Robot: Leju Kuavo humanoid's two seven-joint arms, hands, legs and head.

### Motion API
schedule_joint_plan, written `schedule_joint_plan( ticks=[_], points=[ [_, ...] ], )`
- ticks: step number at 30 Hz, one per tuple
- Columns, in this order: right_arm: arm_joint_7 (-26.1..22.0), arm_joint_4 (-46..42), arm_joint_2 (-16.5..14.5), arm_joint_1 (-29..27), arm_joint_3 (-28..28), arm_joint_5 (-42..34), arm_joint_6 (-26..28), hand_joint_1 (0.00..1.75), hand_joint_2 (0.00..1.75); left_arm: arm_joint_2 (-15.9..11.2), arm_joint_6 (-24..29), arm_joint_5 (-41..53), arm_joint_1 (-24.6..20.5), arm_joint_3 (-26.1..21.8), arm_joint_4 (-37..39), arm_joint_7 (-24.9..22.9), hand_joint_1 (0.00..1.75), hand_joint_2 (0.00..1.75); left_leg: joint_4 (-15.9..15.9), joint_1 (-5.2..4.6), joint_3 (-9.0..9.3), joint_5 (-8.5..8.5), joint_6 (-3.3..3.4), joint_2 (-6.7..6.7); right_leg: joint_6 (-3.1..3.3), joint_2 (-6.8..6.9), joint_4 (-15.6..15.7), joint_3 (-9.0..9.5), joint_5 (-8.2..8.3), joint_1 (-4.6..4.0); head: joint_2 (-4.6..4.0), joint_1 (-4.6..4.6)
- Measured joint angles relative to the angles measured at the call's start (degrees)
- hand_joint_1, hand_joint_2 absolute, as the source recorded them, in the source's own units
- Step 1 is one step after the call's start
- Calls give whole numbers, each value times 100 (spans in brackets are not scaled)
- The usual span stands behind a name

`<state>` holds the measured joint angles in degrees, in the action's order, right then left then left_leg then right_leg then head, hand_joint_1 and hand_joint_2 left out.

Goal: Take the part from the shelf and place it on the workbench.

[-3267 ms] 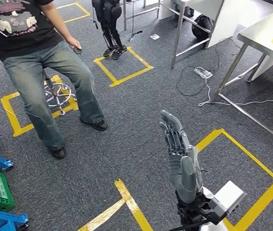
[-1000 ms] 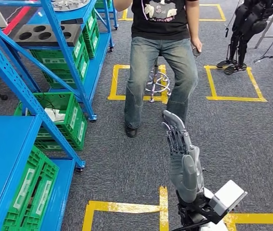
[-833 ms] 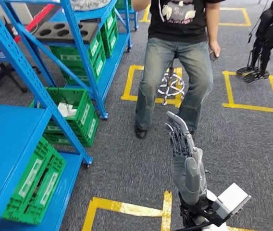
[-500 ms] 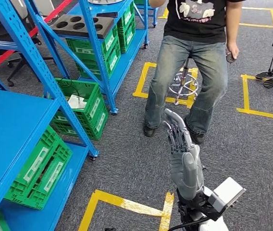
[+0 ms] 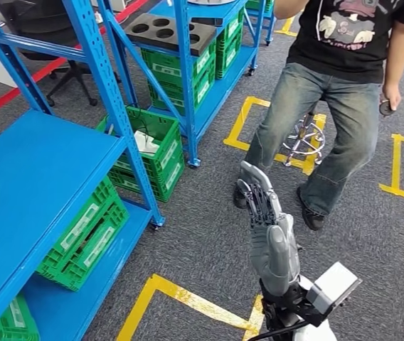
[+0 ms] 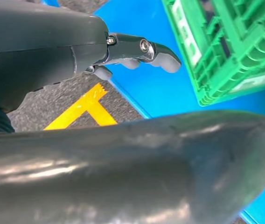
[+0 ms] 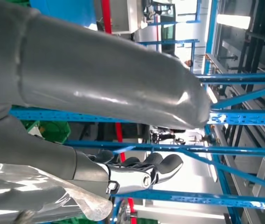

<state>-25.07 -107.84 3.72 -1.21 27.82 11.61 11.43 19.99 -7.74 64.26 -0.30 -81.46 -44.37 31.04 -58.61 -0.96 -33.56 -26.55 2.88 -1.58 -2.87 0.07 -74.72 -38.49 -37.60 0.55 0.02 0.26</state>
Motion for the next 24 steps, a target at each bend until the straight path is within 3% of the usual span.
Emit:
schedule_joint_plan(
  ticks=[2, 4, 6, 8, 10, 12, 14, 15, 16, 17, 19, 21, 23, 24],
  points=[
    [0, -1, 0, 3, 0, -8, -1, 0, 0, 10, 0, 1, 1, -1, 0, 0, 0, 0, -20, 28, 25, -23, -39, -129, -43, -51, 542, 164, 456, 35, 0, 1],
    [0, 2, 0, 8, 0, -23, -6, 0, 0, 10, 0, 2, -3, -1, 0, 0, 0, 0, -80, 43, 9, -60, -111, -241, -52, -236, 1206, 452, 745, 68, 0, 5],
    [1, 5, 1, 10, 1, -34, -9, 0, 0, 8, 0, 6, 1, -2, 0, 0, 0, 0, -117, 51, -42, -60, -187, -327, 14, -340, 1435, 571, 754, 65, 0, 4],
    [-1, 5, 1, 17, 2, -37, -7, 0, 0, 5, 0, 13, 12, -13, -1, 0, 0, 0, -120, 69, -72, -43, -246, -377, 102, -258, 1467, 592, 779, 58, 0, 3],
    [-2, 3, 0, 27, 1, -36, -7, 0, 0, -2, 0, 17, 11, -27, -2, 0, 0, 0, -277, 66, -142, -151, -301, -230, 179, -142, 1508, 625, 797, 72, 0, -30],
    [-2, 1, 0, 27, -1, -35, -8, 0, 0, -6, 0, 17, -3, -31, -2, 0, 0, 0, -842, 73, -399, -461, -355, -5, 226, -8, 1538, 652, 797, 77, 0, -74],
    [-2, 0, 0, 24, -1, -35, -9, 0, 0, -6, 0, 19, -5, -33, -2, 0, 0, 0, -1542, 103, -735, -741, -391, 71, 235, 131, 1540, 656, 786, 71, 0, -82],
    [-2, 0, 0, 23, -1, -36, -9, 0, 0, -6, 0, 19, 0, -34, -2, 0, 0, 0, -1695, 117, -812, -749, -400, 82, 236, 199, 1540, 659, 778, 70, 0, -84],
    [-2, 0, 0, 23, -1, -36, -9, 0, 0, -6, 0, 19, 7, -38, -2, 0, 0, 0, -1626, 128, -782, -647, -404, 93, 233, 262, 1540, 667, 769, 70, 0, -83],
    [-2, 0, 0, 24, -1, -36, -9, 0, 0, -7, 0, 19, 12, -40, -2, 0, 0, 0, -1339, 135, -644, -458, -402, 123, 226, 322, 1540, 681, 758, 71, 0, -84],
    [-3, -2, 0, 27, -1, -35, -9, 0, 0, -8, 0, 21, 12, -44, -2, 0, 0, 0, -549, 119, -257, -118, -385, 307, 191, 426, 1538, 715, 726, 56, 0, -85],
    [-2, -4, 0, 32, -1, -34, -8, 0, 0, -8, 0, 27, 4, -44, -2, 0, 0, 0, -142, 79, -67, -30, -340, 441, 131, 509, 1548, 744, 698, 28, 0, -81],
    [-2, -5, 0, 41, 3, -34, -8, 0, 0, -8, 0, 37, 12, -49, -2, 0, 0, 0, -104, 59, -60, -45, -273, 374, 64, 594, 1585, 793, 687, 21, 0, -78],
    [-2, -6, 0, 49, 7, -34, -8, 0, 0, -5, 0, 42, 20, -52, -2, 1, 0, 0, -76, 66, -39, -36, -238, 322, 29, 572, 1587, 811, 664, 30, 0, -79]
  ],
)
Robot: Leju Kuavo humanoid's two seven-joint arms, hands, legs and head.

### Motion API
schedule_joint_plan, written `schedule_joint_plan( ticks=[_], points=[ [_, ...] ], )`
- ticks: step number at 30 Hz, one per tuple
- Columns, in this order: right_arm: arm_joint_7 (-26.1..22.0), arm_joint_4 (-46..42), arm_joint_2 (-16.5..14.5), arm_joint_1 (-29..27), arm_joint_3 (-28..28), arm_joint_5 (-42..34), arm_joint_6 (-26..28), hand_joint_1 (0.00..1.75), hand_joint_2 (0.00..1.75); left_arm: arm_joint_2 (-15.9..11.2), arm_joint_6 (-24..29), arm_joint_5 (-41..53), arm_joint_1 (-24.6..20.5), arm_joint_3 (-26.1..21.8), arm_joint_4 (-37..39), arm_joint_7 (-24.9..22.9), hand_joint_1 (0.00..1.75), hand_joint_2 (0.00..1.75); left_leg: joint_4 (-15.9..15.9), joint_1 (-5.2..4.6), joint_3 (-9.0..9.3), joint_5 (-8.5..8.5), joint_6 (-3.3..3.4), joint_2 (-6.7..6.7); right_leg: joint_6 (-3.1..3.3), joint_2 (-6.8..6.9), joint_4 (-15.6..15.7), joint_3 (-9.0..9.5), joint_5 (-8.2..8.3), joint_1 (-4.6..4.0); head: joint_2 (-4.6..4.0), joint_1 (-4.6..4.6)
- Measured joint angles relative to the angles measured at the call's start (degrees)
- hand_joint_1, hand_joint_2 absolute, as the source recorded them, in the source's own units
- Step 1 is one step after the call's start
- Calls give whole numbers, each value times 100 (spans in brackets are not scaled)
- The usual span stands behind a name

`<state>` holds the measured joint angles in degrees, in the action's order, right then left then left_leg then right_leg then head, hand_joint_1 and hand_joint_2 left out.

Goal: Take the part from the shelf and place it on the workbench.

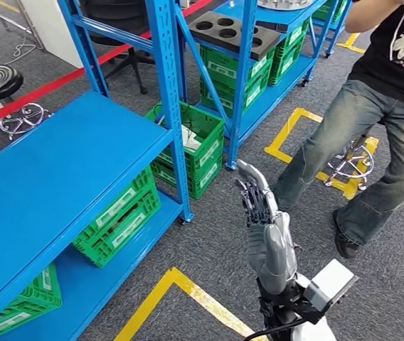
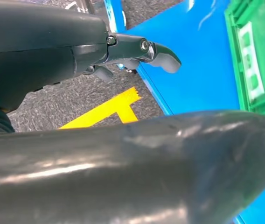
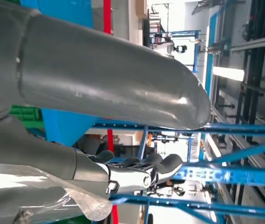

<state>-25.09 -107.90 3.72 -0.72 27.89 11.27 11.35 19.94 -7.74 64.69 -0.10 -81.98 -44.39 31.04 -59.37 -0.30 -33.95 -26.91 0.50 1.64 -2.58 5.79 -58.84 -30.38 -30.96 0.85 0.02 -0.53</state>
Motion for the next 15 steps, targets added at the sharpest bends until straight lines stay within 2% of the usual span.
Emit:
schedule_joint_plan(
  ticks=[2, 4, 5, 6, 7, 8, 9, 10, 11, 12, 13, 14, 15],
  points=[
    [0, -3, 0, 22, 6, 1, 1, 0, 0, 3, 1, 4, -5, -5, 0, 1, 0, 0, 53, 25, 50, 20, 81, -103, -41, -239, -251, -105, -181, 17, 0, 31],
    [3, -1, 1, 21, 9, -1, 1, 0, 0, 4, 2, 7, -20, -5, 0, 2, 0, 0, 63, 23, 60, 24, 141, -207, -41, -510, -964, -486, -513, 23, 0, 70],
    [6, 2, 2, 13, 12, -3, 1, 0, 0, 4, 2, 7, -23, -5, 0, 2, 0, 0, 63, 9, 58, 23, 157, -269, -37, -551, -1342, -703, -634, 19, 0, 77],
    [7, 3, 2, 5, 14, -4, 1, 0, 0, 6, 2, 8, -22, -5, 0, 2, 0, 0, 62, -7, 60, 21, 166, -333, -28, -567, -1589, -865, -664, 14, 0, 77],
    [7, 4, 2, 3, 16, -4, 1, 0, 0, 6, 2, 8, -19, -5, 0, 2, 0, 0, 61, -22, 68, 19, 170, -405, -11, -575, -1609, -921, -564, 5, 0, 77],
    [7, 4, 2, 4, 19, -4, 1, 0, 0, 6, 2, 8, -18, -5, 0, 2, 0, 0, 60, -33, 80, 16, 172, -479, 15, -593, -1398, -862, -360, -5, 0, 77],
    [7, 4, 2, 6, 20, -4, 2, 0, 0, 7, 2, 8, -19, -6, 0, 2, 0, 0, 59, -40, 94, 12, 172, -555, 49, -647, -1010, -711, -101, -14, 0, 76],
    [7, 4, 2, 9, 20, -4, 3, 0, 0, 8, 2, 8, -22, -6, 0, 2, 0, 0, 58, -48, 100, 7, 166, -624, 89, -759, -605, -535, 86, -19, 0, 73],
    [4, 3, 2, 12, 21, -4, 5, 0, 0, 10, 1, 8, -25, -6, 0, 2, 0, 0, 51, -46, 94, 3, 151, -689, 118, -859, -280, -380, 202, -22, 0, 68],
    [4, 2, 2, 13, 21, -3, 5, 0, 0, 12, 1, 8, -26, -6, 0, 2, 0, 0, 46, -35, 79, 4, 126, -742, 141, -936, -84, -281, 243, -29, 0, 66],
    [4, 1, 2, 14, 22, -3, 5, 0, 0, 14, 1, 8, -21, -7, 0, 2, 0, 0, 44, -17, 59, 9, 94, -794, 157, -966, -20, -238, 222, -40, 0, 65],
    [3, -1, 2, 18, 24, -2, 6, 0, 0, 15, 1, 8, -14, -11, 0, 2, 0, 0, 44, -1, 42, 14, 60, -848, 168, -924, 12, -213, 234, -49, 0, 66],
    [5, -1, 2, 24, 26, -2, 7, 0, 0, 12, 1, 8, -5, -16, 0, 1, 0, 0, 36, 8, 36, 7, 28, -845, 191, -868, 39, -192, 244, -46, 0, 70]
  ],
)
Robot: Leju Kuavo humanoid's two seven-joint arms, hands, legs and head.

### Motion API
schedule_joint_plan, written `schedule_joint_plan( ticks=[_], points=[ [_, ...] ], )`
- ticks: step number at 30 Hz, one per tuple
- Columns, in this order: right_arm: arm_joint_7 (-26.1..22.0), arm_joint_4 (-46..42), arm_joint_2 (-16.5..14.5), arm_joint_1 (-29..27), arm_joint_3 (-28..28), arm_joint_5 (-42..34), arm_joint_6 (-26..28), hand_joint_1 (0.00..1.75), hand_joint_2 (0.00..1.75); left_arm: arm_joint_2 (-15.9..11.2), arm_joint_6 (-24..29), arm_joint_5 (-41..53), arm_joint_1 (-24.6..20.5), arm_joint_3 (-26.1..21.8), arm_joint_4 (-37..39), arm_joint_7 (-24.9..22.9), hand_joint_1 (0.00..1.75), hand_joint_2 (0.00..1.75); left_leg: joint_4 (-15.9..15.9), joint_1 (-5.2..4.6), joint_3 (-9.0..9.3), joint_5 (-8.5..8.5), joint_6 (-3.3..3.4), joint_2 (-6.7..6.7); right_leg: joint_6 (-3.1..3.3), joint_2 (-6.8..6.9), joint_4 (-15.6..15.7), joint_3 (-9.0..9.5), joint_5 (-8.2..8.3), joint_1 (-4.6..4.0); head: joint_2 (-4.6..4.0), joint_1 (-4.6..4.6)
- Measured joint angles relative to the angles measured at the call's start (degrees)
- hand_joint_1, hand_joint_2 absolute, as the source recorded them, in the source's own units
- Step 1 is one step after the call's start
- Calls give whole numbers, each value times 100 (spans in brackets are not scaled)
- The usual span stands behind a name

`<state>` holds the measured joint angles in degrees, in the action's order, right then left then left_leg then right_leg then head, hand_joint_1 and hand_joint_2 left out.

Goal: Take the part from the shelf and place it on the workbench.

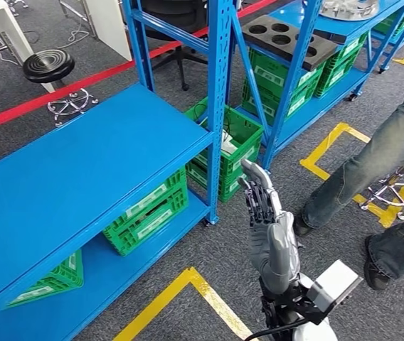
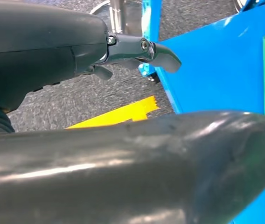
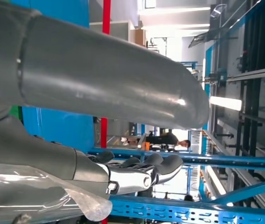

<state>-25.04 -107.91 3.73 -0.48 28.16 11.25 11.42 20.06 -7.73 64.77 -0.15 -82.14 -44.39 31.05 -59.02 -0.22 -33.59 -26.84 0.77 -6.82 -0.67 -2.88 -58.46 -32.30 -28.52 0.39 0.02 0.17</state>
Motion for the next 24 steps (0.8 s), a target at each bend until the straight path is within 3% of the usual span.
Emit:
schedule_joint_plan(
  ticks=[2, 4, 6, 7, 9, 11, 13, 15, 17, 19, 21, 22, 23, 24],
  points=[
    [-4, -1, -1, 10, 4, 1, 1, 0, 0, -6, 0, 1, 1, -8, -1, -1, 0, 0, -202, -9, -81, -143, -75, 223, 57, 140, 72, 67, 15, 23, 0, -27],
    [-6, -1, -2, 0, 5, 3, 1, 0, 0, -9, -1, 2, -17, -9, -2, -2, 0, 0, -817, 11, -369, -473, -157, 519, 96, 299, 109, 116, 2, 32, 0, -58],
    [-4, 1, -2, -12, 5, 3, 1, 0, 0, -10, -3, 4, -20, -10, -2, -4, 0, 0, -1450, 67, -694, -695, -223, 600, 97, 454, 108, 134, -26, 37, 0, -60],
    [-3, 1, -2, -15, 7, 3, 1, 0, 0, -10, -7, 7, -12, -13, -2, -9, 0, 0, -1526, 95, -743, -653, -250, 614, 87, 527, 106, 147, -42, 43, 0, -59],
    [-3, 2, -2, -18, 8, 3, 1, 0, 0, -11, -13, 13, 2, -17, -7, -17, 0, 0, -1010, 135, -503, -269, -292, 700, 47, 660, 103, 202, -86, 62, 0, -59],
    [-4, 2, -2, -16, 7, 4, 2, 0, 0, -4, -17, 16, 1, -20, -11, -20, 0, 0, -272, 119, -143, 44, -288, 950, -20, 770, 98, 262, -142, 56, 0, -68],
    [-4, 1, -2, -11, 8, 4, 3, 0, 0, 7, -23, 18, -3, -21, -13, -19, 0, 0, 3, 74, -29, 80, -201, 1070, -86, 862, 99, 296, -181, 27, 0, -72],
    [-3, 0, -2, -5, 14, 5, 2, 0, 0, 10, -25, 19, 4, -25, -13, -19, 0, 0, 24, 59, -42, 74, -83, 955, -155, 930, 120, 332, -210, 30, 0, -69],
    [-4, -2, -2, 7, 17, 5, 3, 0, 0, 14, -25, 19, 4, -28, -18, -19, 0, 0, 55, 72, -20, 80, 14, 841, -210, 736, -34, 275, -349, 63, 0, -51],
    [-2, -1, -1, 1, 16, 4, 5, 0, 0, 19, -27, 19, -8, -28, -24, -19, 0, 0, 69, 75, -6, 76, 85, 724, -220, 422, -671, -42, -676, 77, 0, -21],
    [1, 2, 1, -22, 16, 3, 5, 0, 0, 23, -32, 19, -15, -29, -27, -19, 0, 0, 67, 55, 0, 64, 114, 590, -208, 313, -1445, -473, -940, 67, 0, -9],
    [1, 3, 1, -29, 16, 3, 5, 0, 0, 24, -34, 19, -15, -29, -27, -19, 0, 0, 66, 43, 10, 60, 120, 511, -192, 300, -1605, -598, -915, 61, 0, -6],
    [1, 4, 1, -31, 16, 3, 5, 0, 0, 23, -36, 19, -14, -30, -28, -19, 0, 0, 65, 33, 25, 56, 121, 431, -168, 287, -1528, -610, -768, 56, 0, -6],
    [1, 4, 1, -31, 17, 3, 5, 0, 0, 24, -36, 19, -14, -30, -28, -19, 0, 0, 64, 25, 44, 50, 120, 347, -136, 254, -1227, -511, -525, 51, 0, -6]
  ],
)
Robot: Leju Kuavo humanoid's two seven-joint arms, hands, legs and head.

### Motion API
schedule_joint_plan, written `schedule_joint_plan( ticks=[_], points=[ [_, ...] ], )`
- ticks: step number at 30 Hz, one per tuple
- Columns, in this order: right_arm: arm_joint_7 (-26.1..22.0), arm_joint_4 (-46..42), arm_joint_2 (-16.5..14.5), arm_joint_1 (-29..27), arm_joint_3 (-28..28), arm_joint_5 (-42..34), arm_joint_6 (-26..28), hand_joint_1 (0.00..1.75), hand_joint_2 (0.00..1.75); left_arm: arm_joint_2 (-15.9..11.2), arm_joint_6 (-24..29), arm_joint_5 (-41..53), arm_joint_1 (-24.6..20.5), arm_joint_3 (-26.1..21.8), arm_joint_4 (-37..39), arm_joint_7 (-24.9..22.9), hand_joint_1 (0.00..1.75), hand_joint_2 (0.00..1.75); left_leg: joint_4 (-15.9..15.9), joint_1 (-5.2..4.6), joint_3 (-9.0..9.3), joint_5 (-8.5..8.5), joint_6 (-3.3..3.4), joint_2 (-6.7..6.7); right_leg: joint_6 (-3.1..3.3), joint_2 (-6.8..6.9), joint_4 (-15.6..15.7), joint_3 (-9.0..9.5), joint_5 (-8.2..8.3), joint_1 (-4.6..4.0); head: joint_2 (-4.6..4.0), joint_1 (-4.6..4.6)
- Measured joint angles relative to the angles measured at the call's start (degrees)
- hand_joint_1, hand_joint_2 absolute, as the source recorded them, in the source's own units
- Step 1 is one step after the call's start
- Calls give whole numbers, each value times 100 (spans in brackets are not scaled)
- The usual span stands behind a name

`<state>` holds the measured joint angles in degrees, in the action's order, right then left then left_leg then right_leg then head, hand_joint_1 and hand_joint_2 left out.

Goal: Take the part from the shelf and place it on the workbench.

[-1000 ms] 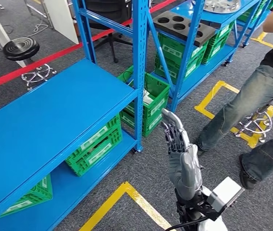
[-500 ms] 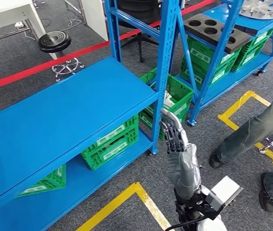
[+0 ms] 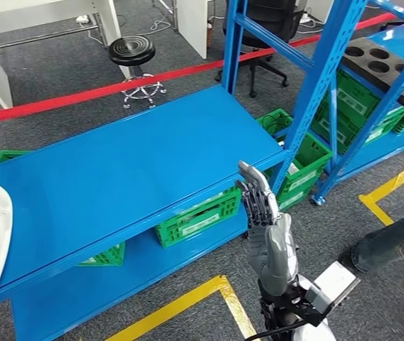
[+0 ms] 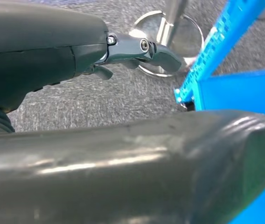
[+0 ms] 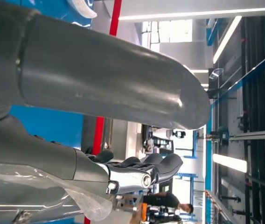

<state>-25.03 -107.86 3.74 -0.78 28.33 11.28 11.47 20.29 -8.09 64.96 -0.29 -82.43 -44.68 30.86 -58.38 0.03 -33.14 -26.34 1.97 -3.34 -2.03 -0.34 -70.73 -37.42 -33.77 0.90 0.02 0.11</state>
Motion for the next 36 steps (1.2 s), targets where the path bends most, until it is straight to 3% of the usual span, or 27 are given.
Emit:
schedule_joint_plan(
  ticks=[2, 4, 5, 6, 8, 10, 11, 13, 14, 16, 18, 20, 22, 24, 26, 27, 28, 29, 30, 31, 33, 35, 36],
  points=[
    [1, 0, 0, 1, -1, 0, 0, 0, 0, 5, -1, 0, -3, 1, 1, 0, 0, 0, -13, -11, 22, -19, -20, -149, 68, -238, 792, 317, 417, 3, 0, -5],
    [0, -2, 0, -1, -1, 1, 0, 0, 0, 11, -2, 2, 0, -1, -1, -1, 0, 0, -25, 7, -11, -20, -77, -269, 97, -441, 1190, 512, 518, -1, 0, -14],
    [0, -3, 0, -2, -1, 2, 0, 0, 0, 14, -4, 7, 5, -5, -2, -1, 0, 0, -24, 21, -33, -11, -117, -328, 98, -442, 1221, 542, 503, -8, 0, -18],
    [0, -4, -1, 1, 0, 2, 0, 0, 0, 13, -6, 14, 11, -13, -6, -2, 0, 0, -17, 37, -47, -4, -157, -379, 107, -387, 1239, 566, 504, -10, 0, -17],
    [-1, -5, -2, 6, -2, 2, -1, 0, 0, 10, -9, 30, 16, -30, -13, -2, 0, 0, -128, 23, -87, -78, -236, -210, 153, -243, 1297, 620, 516, 8, 0, -45],
    [-1, -5, -2, 2, -4, 3, -2, 0, 0, 4, -10, 39, 0, -36, -17, -2, 0, 0, -645, 12, -316, -358, -311, 129, 203, -70, 1335, 676, 509, 22, 0, -83],
    [0, -5, -2, -5, -4, 3, -2, 0, 0, 1, -13, 45, -7, -36, -17, -4, 0, 0, -1032, 26, -507, -531, -343, 221, 219, 16, 1337, 690, 494, 20, 0, -97],
    [4, -4, -2, -18, -3, 3, -2, 0, 0, -1, -18, 55, -8, -39, -17, -9, 0, 0, -1592, 55, -801, -692, -386, 266, 224, 178, 1334, 710, 464, 17, 0, -97],
    [4, -4, -2, -21, -3, 3, -2, 0, 0, -1, -20, 58, -1, -43, -17, -11, 0, 0, -1595, 65, -812, -613, -397, 275, 219, 251, 1333, 729, 446, 17, 0, -97],
    [6, -4, -2, -21, -2, 4, -2, 0, 0, -4, -20, 66, 9, -50, -17, -11, 0, 0, -971, 67, -510, -195, -385, 361, 199, 382, 1332, 797, 402, 17, 0, -99],
    [5, -5, -2, -17, -3, 4, -2, 0, 0, -7, -21, 73, 3, -53, -17, -13, 0, 0, -240, 20, -140, 67, -313, 579, 158, 494, 1342, 853, 348, -3, 0, -99],
    [5, -6, -2, -9, -3, 4, -1, 0, 0, -7, -25, 82, -4, -53, -17, -16, 0, 0, -2, -32, -31, 58, -211, 678, 98, 595, 1365, 895, 315, -31, 0, -102],
    [7, -8, -2, 1, 1, 4, -1, 0, 0, -5, -26, 95, 6, -60, -17, -17, 0, 0, 38, -26, -29, 71, -121, 575, 31, 666, 1387, 940, 284, -32, 0, -108],
    [6, -10, -2, 13, 1, 4, -1, 0, 0, 1, -26, 104, 15, -64, -19, -16, 0, 0, 88, 4, 2, 89, -46, 470, -24, 477, 1187, 865, 120, -19, 0, -90],
    [8, -8, -1, 9, -2, 3, 2, 0, 0, 11, -27, 109, 5, -64, -20, -15, 0, 0, 103, 18, 7, 94, 7, 367, -48, 165, 475, 510, -226, -13, 0, -54],
    [9, -6, 1, -2, -3, 3, 2, 0, 0, 15, -27, 110, 1, -65, -20, -16, 0, 0, 102, 18, 0, 93, 20, 306, -51, 84, 39, 269, -381, -13, 0, -42],
    [13, -3, 2, -15, -3, 2, 2, 0, 0, 20, -28, 111, -2, -66, -20, -16, 0, 0, 101, 17, -2, 91, 26, 241, -51, 52, -287, 67, -452, -15, 0, -36],
    [13, -2, 2, -24, -3, 2, 2, 0, 0, 23, -28, 111, -1, -67, -20, -16, 0, 0, 99, 16, 1, 89, 26, 173, -47, 41, -410, -47, -402, -16, 0, -32],
    [13, -1, 2, -26, -3, 2, 2, 0, 0, 23, -28, 112, -1, -69, -20, -17, 0, 0, 97, 17, 12, 86, 23, 102, -40, 32, -289, -43, -231, -15, 0, -32],
    [13, 0, 2, -25, -3, 2, 2, 0, 0, 24, -28, 113, -2, -70, -20, -17, 0, 0, 93, 19, 25, 80, 15, 29, -27, -8, 36, 64, 23, -10, 0, -32],
    [13, -1, 2, -25, -4, 2, 2, 0, 0, 25, -30, 115, -6, -71, -20, -16, 0, 0, 62, 13, 31, 56, -25, -102, 2, -230, 848, 373, 445, 18, 0, -34],
    [22, -1, 2, -24, -3, -7, -7, 0, 0, 23, -32, 119, -6, -73, -21, -16, 0, 0, 29, 14, -11, 48, -91, -199, 30, -399, 1232, 542, 544, 28, 0, -36],
    [31, -1, 2, -23, -3, -18, -14, 0, 0, 21, -33, 122, -5, -78, -22, -16, 0, 0, 7, 14, -33, 44, -115, -234, 39, -400, 1270, 565, 532, 27, 0, -37]
  ],
)
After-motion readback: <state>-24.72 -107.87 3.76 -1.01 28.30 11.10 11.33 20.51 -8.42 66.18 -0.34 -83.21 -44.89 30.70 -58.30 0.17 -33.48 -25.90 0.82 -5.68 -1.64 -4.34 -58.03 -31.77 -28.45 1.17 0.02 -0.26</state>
